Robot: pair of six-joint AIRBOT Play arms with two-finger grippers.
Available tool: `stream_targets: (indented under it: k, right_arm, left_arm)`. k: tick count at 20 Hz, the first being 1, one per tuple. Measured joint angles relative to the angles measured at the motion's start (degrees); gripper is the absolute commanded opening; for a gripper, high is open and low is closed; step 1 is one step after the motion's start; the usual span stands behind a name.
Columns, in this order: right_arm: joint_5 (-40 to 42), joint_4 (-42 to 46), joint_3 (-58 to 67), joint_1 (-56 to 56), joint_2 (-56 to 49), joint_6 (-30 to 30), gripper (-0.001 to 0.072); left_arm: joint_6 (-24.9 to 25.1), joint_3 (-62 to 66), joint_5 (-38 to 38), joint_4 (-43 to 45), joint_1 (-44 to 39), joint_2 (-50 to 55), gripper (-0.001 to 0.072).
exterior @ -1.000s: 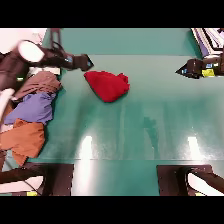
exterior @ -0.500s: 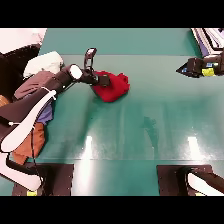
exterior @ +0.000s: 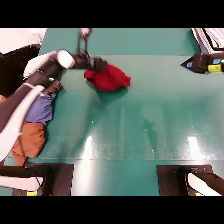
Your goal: Fold the shirts.
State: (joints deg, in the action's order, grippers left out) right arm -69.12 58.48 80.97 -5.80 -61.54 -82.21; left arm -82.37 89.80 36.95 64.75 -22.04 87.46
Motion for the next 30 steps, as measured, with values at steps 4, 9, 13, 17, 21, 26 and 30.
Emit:
stream_targets:
  k: [4,9,13,17,21,26,30]
  right_arm:
    - [2.05,0.07,6.40,0.00,2.51,0.00,0.0015]
    - [2.60,0.13,14.71,0.00,3.37,0.00,0.0015]
    - [1.49,0.15,17.57,0.00,3.50,0.02,0.0014]
    - [-1.49,0.17,18.36,0.00,3.52,0.02,0.0015]
    - [-2.95,0.17,18.58,0.00,3.52,0.02,0.0015]
    - [-4.00,0.13,18.62,0.00,3.10,0.02,0.0015]
    - [-5.49,0.04,18.62,0.00,1.70,0.02,0.0015]
  left_arm:
    - [-0.07,7.37,4.22,3.87,-1.29,-12.24,0.0025]
    - [-0.11,11.30,12.24,6.93,-9.81,-19.43,0.0027]
    - [-0.26,10.29,19.98,8.52,-17.53,-16.11,0.0485]
    - [-1.51,7.98,24.00,9.68,-19.76,-10.58,0.0540]
    - [-2.67,7.04,28.65,12.22,-12.90,-8.83,0.0539]
    - [-3.10,-3.17,36.70,12.04,1.90,-10.08,0.0540]
    - [-3.13,-22.23,34.07,8.31,8.28,-16.15,0.0540]
